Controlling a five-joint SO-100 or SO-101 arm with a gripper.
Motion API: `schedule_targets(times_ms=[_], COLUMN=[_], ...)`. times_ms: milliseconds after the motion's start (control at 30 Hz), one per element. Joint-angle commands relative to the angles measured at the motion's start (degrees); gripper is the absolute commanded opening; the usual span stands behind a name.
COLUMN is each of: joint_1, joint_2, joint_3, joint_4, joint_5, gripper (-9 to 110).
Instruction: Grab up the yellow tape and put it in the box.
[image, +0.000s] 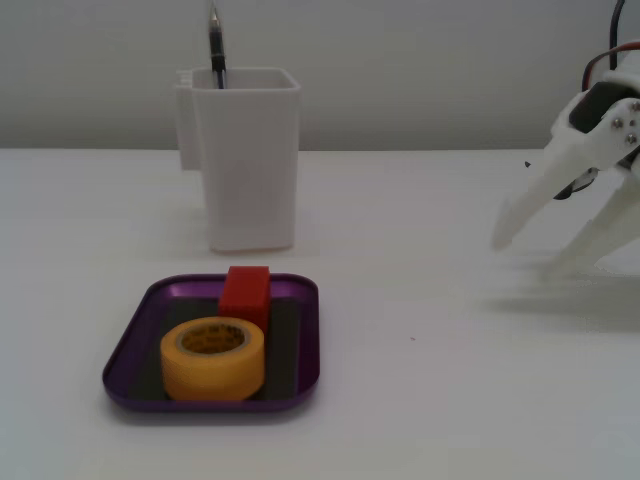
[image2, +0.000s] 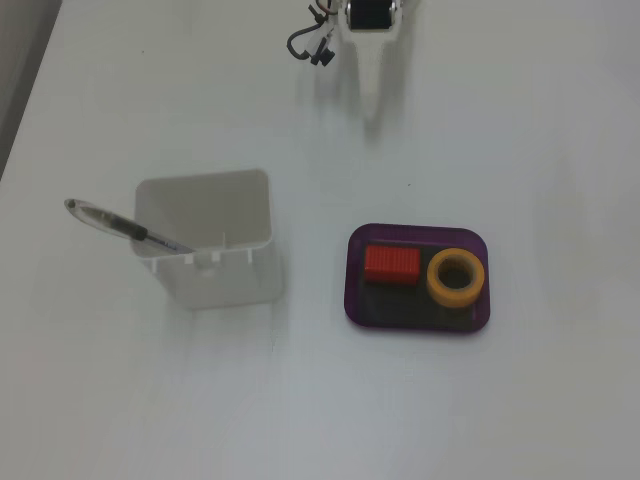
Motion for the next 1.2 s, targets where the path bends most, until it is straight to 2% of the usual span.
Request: schedule_targets(times_ms=[0, 1167], joint_1=[-0.3, -0.3], joint_2=[5.7, 5.7], joint_3=[0.4, 0.4], joint_4=[-0.4, -0.4], joint_5=[0.2, 0.5], gripper=[-2, 0])
